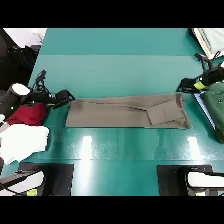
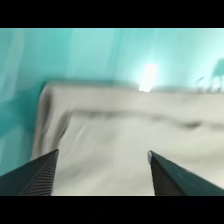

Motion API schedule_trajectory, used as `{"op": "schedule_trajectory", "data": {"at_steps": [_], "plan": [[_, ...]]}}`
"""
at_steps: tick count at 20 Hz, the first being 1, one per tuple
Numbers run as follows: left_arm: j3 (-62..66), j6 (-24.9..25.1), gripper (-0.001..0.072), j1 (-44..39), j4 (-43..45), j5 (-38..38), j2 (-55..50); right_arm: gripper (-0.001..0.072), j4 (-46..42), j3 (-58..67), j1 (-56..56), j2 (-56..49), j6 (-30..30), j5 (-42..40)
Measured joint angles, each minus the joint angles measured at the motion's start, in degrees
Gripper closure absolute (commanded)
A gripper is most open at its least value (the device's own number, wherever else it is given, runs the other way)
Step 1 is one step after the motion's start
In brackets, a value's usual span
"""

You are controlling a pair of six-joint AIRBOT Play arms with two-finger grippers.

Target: Fold the shirts.

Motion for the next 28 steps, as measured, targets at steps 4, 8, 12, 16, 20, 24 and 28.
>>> {"op": "schedule_trajectory", "data": {"at_steps": [4,8,12,16,20,24,28], "plan": [[6.32,0.20,0.0302,0.02,-2.97,-2.69,-0.31,0.0151,7.39,4.90,-4.00,-2.23,-2.08,2.69],[9.31,0.83,0.0672,-0.02,-3.93,-7.96,-0.42,0.0008,10.23,1.53,-10.64,-1.84,-5.70,7.26],[10.14,1.40,0.0673,-1.97,-4.28,-10.23,-0.42,0.0013,12.81,-6.45,-18.18,-2.05,-9.25,8.11],[10.38,1.53,0.0673,-6.78,-4.42,-8.85,-0.42,0.0017,15.58,-11.85,-22.67,-5.60,-13.00,8.92],[10.40,1.60,0.0673,-11.56,-4.42,-7.56,-0.42,0.0037,17.62,-13.60,-23.58,-9.57,-16.06,9.40],[10.40,1.62,0.0674,-14.88,-4.24,-7.08,-0.42,0.0038,19.71,-14.05,-22.38,-11.43,-18.86,10.16],[10.40,1.46,0.0683,-17.07,-3.93,-6.40,-0.52,0.0251,20.90,-14.27,-20.59,-12.09,-21.24,10.73]]}}
